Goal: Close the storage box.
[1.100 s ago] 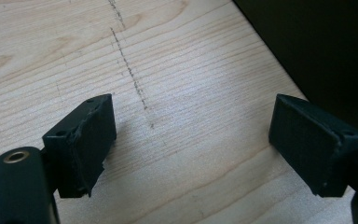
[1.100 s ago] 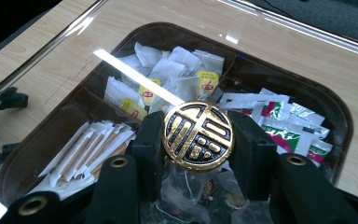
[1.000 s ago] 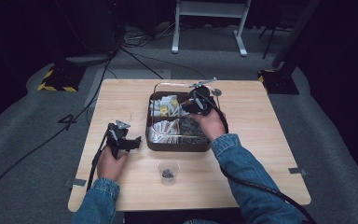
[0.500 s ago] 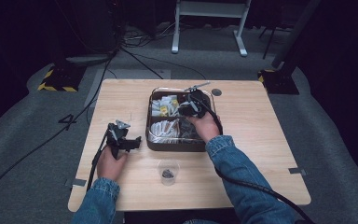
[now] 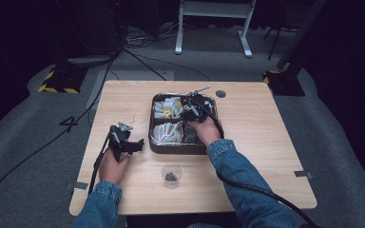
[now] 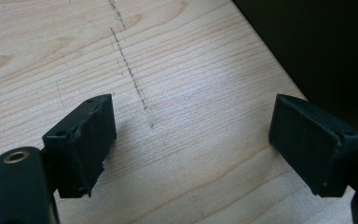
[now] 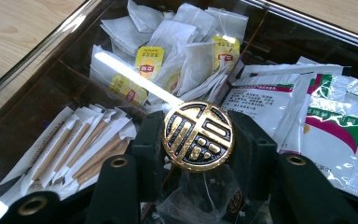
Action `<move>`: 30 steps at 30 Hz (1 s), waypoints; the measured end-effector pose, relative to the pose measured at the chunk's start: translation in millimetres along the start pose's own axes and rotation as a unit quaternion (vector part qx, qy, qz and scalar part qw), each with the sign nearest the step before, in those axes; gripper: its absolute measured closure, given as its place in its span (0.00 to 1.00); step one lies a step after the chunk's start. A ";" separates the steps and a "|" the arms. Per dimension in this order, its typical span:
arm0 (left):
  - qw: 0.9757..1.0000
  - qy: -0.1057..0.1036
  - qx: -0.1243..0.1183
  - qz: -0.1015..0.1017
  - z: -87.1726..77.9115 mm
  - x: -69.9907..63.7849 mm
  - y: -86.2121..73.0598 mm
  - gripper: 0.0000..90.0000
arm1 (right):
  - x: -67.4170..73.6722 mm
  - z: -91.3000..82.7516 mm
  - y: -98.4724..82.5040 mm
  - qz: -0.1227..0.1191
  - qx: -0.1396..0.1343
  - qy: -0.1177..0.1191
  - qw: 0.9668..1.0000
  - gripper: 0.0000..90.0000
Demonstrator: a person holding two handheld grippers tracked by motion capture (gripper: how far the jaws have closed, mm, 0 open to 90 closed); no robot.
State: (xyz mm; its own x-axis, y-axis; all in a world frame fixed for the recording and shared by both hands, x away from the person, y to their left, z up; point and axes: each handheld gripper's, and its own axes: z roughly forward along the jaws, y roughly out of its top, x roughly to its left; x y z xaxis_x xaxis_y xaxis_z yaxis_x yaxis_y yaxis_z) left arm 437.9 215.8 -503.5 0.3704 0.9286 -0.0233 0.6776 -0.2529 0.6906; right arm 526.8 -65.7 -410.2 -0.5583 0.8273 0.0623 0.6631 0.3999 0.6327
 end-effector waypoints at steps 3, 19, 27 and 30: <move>1.000 0.000 0.000 0.000 0.0 0.1 0.0 0.17 | 0.9 2.1 -0.1 -0.005 0.002 -0.005 1.000 0.64; 1.000 0.000 0.000 0.000 0.0 0.1 0.1 0.17 | 5.3 10.0 0.5 -0.016 0.009 -0.014 1.000 0.64; 1.000 0.000 0.000 0.001 0.0 0.1 0.0 0.17 | 7.0 14.0 0.3 -0.020 0.010 -0.014 1.000 0.64; 1.000 0.000 0.000 0.000 0.0 0.1 0.0 0.17 | 6.4 14.9 0.4 -0.018 0.008 -0.013 1.000 0.64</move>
State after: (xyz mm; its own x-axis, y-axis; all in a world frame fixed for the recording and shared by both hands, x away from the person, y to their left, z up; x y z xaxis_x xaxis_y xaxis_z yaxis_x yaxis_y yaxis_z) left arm 437.9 215.9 -503.5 0.3707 0.9285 -0.0224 0.6771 -0.2537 0.6908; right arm 530.9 -54.4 -421.1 -0.5693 0.8219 0.0196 0.6504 0.4356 0.6223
